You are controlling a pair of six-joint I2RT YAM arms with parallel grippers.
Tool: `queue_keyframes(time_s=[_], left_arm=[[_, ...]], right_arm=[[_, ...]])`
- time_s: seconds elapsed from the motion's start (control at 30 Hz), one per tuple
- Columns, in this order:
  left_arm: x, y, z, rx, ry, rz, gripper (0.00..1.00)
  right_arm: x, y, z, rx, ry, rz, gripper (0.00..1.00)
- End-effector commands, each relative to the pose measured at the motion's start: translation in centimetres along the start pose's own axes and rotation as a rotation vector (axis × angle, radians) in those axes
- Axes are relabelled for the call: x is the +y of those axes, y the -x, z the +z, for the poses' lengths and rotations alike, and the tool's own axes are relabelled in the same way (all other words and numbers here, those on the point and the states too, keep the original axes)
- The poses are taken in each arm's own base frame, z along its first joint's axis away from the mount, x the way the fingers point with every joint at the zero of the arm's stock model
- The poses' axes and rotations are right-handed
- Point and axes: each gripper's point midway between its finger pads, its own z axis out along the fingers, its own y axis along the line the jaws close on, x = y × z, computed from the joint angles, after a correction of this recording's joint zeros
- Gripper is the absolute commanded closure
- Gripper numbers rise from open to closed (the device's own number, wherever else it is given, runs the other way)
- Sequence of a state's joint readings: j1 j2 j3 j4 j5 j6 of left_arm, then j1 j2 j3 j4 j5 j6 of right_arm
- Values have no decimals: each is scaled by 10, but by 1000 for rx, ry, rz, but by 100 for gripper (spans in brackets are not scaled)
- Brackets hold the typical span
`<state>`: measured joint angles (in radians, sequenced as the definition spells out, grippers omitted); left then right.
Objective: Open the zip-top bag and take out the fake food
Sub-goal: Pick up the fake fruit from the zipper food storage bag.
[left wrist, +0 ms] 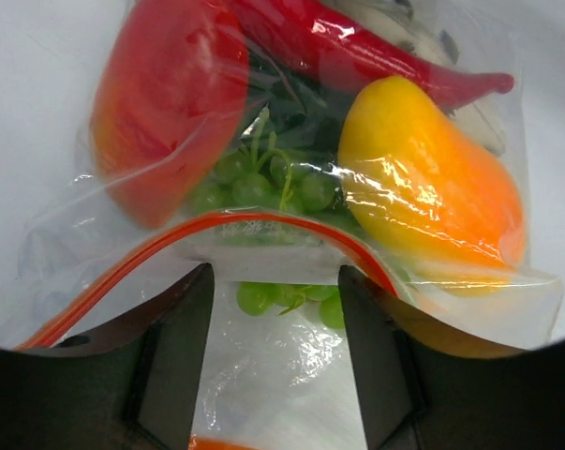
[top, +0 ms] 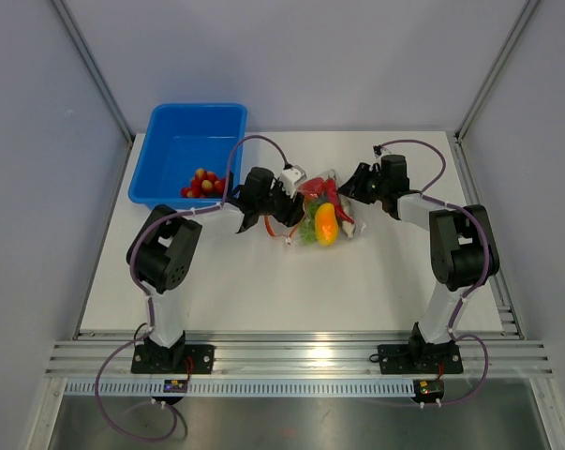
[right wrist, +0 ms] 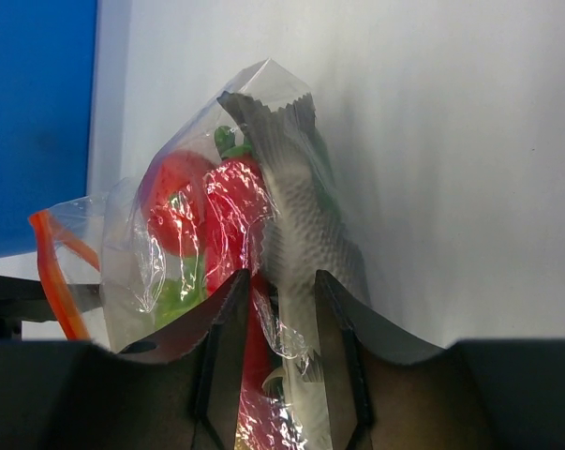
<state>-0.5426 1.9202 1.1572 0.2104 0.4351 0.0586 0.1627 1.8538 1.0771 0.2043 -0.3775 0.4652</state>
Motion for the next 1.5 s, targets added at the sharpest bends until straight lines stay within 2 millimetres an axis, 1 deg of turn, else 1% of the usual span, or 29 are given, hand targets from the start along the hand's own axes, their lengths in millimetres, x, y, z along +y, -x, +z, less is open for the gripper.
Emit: queue_keyframes(time_s=[0.0,0.07,0.13,0.27,0.37,0.47,0.57,0.63,0.67,0.73,0.77,0.83,1.03,1.07,1.1,1.17,1.2,1.33,1.37,1.4,1.47], left_arm=[[7,6,8,1,37,10,46],[13,2,6,22,69,-7,51],[12,3,3,11,75,5,53],[4,1,-13,-9,67,44,55],[8,-2,-13,8,86,44,55],[13,-10,-6,46,94,27,56],[9,-14,-2,62,62,27,60],[8,-10,-2,47,58,31,59],[8,-9,-2,43,60,31,54],[9,-6,-1,29,60,33,50],[6,-4,-1,23,43,34,47],[3,-1,3,15,27,33,43],[-5,0,6,23,9,41,42],[-7,-1,7,25,7,44,43],[-7,-1,8,27,5,44,47],[-9,-4,11,40,-1,43,51],[-10,-6,12,48,-4,41,54],[-9,-10,16,65,-4,34,61],[-9,-11,16,68,-5,32,62],[-9,-9,16,64,-5,33,62],[-9,-8,16,59,-3,32,68]], right_arm=[[12,11,2,-22,44,-16,59],[11,11,1,-22,35,-20,59],[10,12,0,-26,26,-22,59],[9,12,-2,-31,20,-26,59],[10,12,-2,-32,23,-22,59],[11,11,-1,-30,31,-19,59],[10,11,-2,-30,27,-21,60],[11,12,-2,-33,27,-22,59],[11,12,-2,-32,29,-21,59],[11,12,-2,-33,33,-20,59],[12,12,-1,-32,34,-19,59],[12,12,-2,-32,37,-16,59],[13,13,-1,-33,38,-12,60],[13,13,0,-32,40,-12,61],[13,13,0,-32,43,-10,61],[14,13,1,-30,47,-10,62],[14,13,1,-30,47,-7,62],[14,12,0,-28,46,-9,62],[14,12,1,-27,48,-9,63],[14,12,0,-28,50,-6,64],[15,13,1,-28,53,-6,67]])
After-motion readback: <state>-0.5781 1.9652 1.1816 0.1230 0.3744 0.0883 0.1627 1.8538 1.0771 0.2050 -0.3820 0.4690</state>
